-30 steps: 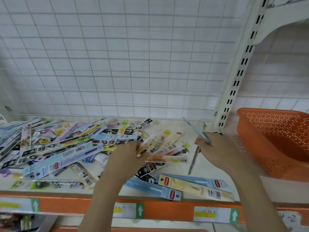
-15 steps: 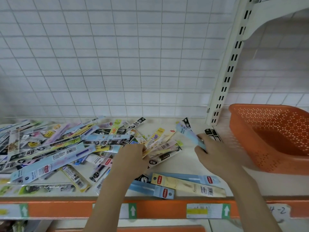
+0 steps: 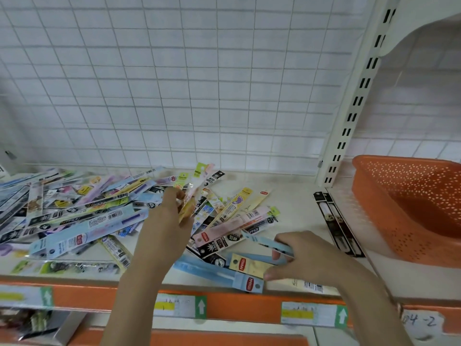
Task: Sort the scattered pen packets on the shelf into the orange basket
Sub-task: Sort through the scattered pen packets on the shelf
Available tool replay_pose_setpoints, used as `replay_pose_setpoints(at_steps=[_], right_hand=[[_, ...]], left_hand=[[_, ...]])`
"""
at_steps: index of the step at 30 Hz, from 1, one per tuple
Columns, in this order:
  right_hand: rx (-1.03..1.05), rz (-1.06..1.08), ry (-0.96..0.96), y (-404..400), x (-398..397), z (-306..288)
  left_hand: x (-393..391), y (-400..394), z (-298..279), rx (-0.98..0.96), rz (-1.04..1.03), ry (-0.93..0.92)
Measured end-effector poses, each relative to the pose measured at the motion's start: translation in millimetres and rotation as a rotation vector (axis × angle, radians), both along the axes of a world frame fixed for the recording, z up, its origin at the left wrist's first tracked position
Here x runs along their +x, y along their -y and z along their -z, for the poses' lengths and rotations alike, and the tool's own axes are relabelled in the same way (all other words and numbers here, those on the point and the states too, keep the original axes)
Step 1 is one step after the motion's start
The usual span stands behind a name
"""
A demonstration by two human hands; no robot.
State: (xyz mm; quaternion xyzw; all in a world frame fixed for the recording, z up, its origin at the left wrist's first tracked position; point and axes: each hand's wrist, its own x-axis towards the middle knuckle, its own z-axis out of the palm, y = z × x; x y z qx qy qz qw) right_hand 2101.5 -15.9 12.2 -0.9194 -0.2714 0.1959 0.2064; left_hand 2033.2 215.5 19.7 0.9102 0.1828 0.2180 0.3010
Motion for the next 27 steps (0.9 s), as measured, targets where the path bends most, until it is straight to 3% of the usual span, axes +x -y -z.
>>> replay_pose_setpoints(at_steps=[5, 17, 27], right_hand=[[-0.033, -0.038, 0.005, -6, 2, 6], [0.196, 0.147, 0.203, 7, 28, -14], [0.197, 0.264, 0.318, 21, 25, -18]], left_hand=[[-8, -6, 6, 0.013, -0.022, 0.036], [-21, -4, 3, 0.035, -0.041, 0.043], [-12, 7, 3, 0.051, 0.058, 0.036]])
